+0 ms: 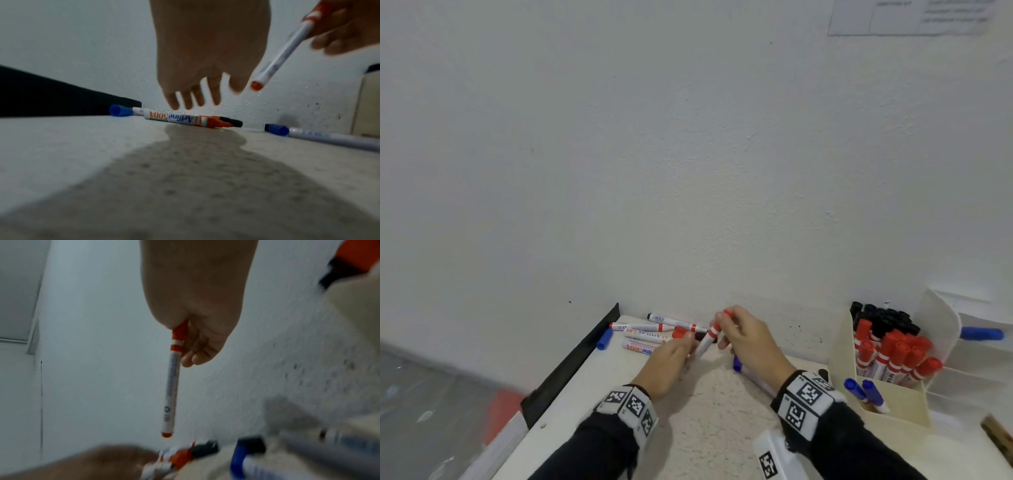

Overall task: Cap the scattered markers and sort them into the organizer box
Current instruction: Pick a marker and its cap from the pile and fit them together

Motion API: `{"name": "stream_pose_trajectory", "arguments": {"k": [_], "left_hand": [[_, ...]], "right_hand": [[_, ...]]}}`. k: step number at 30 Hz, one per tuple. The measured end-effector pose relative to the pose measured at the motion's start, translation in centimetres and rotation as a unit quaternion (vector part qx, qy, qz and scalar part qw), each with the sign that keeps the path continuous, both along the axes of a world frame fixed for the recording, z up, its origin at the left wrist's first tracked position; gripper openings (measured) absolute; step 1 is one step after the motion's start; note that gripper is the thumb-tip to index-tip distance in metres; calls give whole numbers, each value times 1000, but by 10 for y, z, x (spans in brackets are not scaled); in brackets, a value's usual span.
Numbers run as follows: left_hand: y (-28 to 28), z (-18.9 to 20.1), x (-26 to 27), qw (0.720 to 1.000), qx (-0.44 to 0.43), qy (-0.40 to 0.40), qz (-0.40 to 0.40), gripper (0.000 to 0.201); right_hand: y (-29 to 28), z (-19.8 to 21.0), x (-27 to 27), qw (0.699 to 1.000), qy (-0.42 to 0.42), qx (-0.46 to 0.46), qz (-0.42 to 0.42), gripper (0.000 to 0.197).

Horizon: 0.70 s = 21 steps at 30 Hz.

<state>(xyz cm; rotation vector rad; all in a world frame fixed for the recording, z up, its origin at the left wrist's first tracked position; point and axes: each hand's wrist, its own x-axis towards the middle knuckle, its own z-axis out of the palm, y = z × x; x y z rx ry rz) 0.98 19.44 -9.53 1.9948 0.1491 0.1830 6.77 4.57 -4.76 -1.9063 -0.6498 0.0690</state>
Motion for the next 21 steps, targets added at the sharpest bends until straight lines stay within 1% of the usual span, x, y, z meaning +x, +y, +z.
{"name": "stream_pose_trajectory", "arguments": {"k": [1,2,3,4,6,7,9,11,12,14,16,18,20,21], "left_hand": [[6,-2,2,996,87,10,14,35],[12,-3,4,982,186,30,29,31],[18,-5,4,960,273,56,43,31],[22,-7,4,935,341,83,51,34],[23,-10,2,892,435,109,58,42],[22,-10,0,879,460,111,61,46],[18,-14,-2,869,478,109,65,49],[16,-13,-2,866,486,102,62,44],[16,-10,-2,867,485,95,58,39],[14,-3,-3,876,471,93,46,30],[11,4,-3,879,466,96,30,28],[10,8,-4,884,455,103,24,25],[9,9,-5,890,442,113,28,22],[8,10,-7,891,436,122,28,23]], "right_hand": [[-7,7,2,999,3,20,-27,16],[-17,16,5,998,-4,29,-57,15],[-27,24,10,996,-17,26,-89,13],[-40,33,14,992,-33,14,-117,11],[-71,47,21,984,-66,-16,-166,8],[-88,53,23,979,-77,-36,-185,8],[-120,63,19,967,-89,-92,-220,10],[-146,71,14,948,-96,-126,-275,16],[-156,74,12,940,-97,-113,-308,19],[-168,79,9,930,-100,-68,-348,15],[-172,80,8,926,-95,-49,-361,9],[-175,79,8,925,-104,-64,-360,14],[-174,77,8,923,-117,-101,-352,17],[-174,76,7,921,-123,-152,-338,17]]}}
